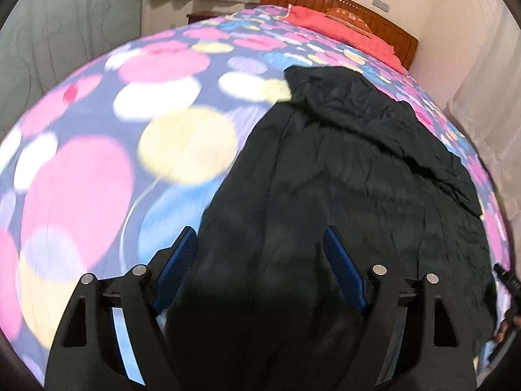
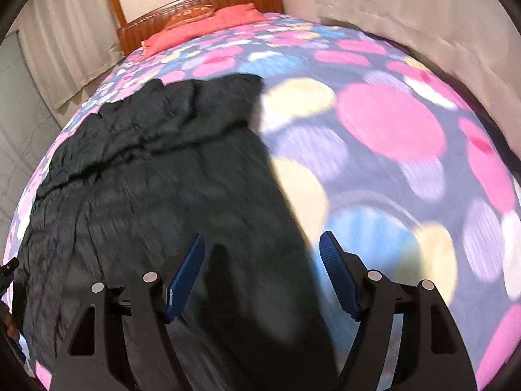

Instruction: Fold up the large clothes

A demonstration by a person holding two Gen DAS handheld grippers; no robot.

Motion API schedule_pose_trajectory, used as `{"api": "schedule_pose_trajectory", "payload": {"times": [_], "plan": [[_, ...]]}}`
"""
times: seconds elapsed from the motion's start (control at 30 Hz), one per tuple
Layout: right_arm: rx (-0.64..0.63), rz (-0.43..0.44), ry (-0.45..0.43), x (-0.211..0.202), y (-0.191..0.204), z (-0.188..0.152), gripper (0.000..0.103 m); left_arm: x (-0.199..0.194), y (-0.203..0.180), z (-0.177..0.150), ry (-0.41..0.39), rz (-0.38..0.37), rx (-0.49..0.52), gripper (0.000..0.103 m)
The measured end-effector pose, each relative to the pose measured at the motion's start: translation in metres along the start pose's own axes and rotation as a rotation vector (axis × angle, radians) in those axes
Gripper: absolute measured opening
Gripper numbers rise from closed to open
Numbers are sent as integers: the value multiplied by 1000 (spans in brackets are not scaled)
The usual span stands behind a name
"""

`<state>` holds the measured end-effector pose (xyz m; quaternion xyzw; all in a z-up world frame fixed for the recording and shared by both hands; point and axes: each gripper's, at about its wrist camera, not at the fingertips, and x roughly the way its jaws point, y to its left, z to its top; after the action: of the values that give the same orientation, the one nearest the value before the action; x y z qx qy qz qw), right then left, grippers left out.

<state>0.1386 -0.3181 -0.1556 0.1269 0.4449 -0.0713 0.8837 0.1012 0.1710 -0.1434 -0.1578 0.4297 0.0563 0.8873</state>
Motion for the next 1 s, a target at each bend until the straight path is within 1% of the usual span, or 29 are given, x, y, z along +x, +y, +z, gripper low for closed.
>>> {"api": "schedule_pose_trajectory", "payload": {"times": [0.07, 0.17, 0.23, 0.3, 0.4, 0.5, 0.57, 0.6, 0.67, 0.73, 0.77, 0.83, 0.87, 0.97, 1.0], "plan": [[13, -2, 18, -5, -11, -15, 72, -6, 12, -13, 18, -25, -34, 80], [44, 13, 39, -10, -24, -34, 72, -9, 23, -27, 31, -36, -69, 80], [61, 39, 60, -10, -30, -44, 72, -11, 34, -38, 54, -81, -132, 80], [77, 58, 72, -9, -33, -53, 72, -14, 39, -44, 50, -119, -164, 80], [109, 91, 77, -10, -37, -64, 72, -18, 39, -50, 54, -148, -163, 80], [104, 103, 65, -13, -34, -70, 72, -18, 40, -55, 60, -193, -184, 79], [102, 110, 64, -14, -31, -72, 71, -19, 39, -58, 60, -204, -192, 77], [96, 112, 64, -14, -29, -74, 69, -19, 37, -59, 60, -195, -186, 73], [76, 113, 64, -15, -24, -75, 54, -19, 33, -61, 60, -169, -166, 66], [70, 140, 70, -17, -20, -76, 45, -20, 31, -62, 64, -166, -162, 56], [74, 152, 75, -17, -19, -76, 41, -20, 31, -63, 65, -168, -165, 54], [86, 165, 73, -18, -20, -77, 36, -20, 31, -64, 66, -167, -172, 45], [96, 175, 73, -18, -20, -77, 33, -20, 32, -64, 68, -168, -177, 42], [132, 220, 78, -20, -24, -78, 25, -21, 34, -65, 68, -173, -187, 30], [138, 229, 79, -20, -24, -78, 24, -22, 34, -65, 64, -179, -193, 24]]}}
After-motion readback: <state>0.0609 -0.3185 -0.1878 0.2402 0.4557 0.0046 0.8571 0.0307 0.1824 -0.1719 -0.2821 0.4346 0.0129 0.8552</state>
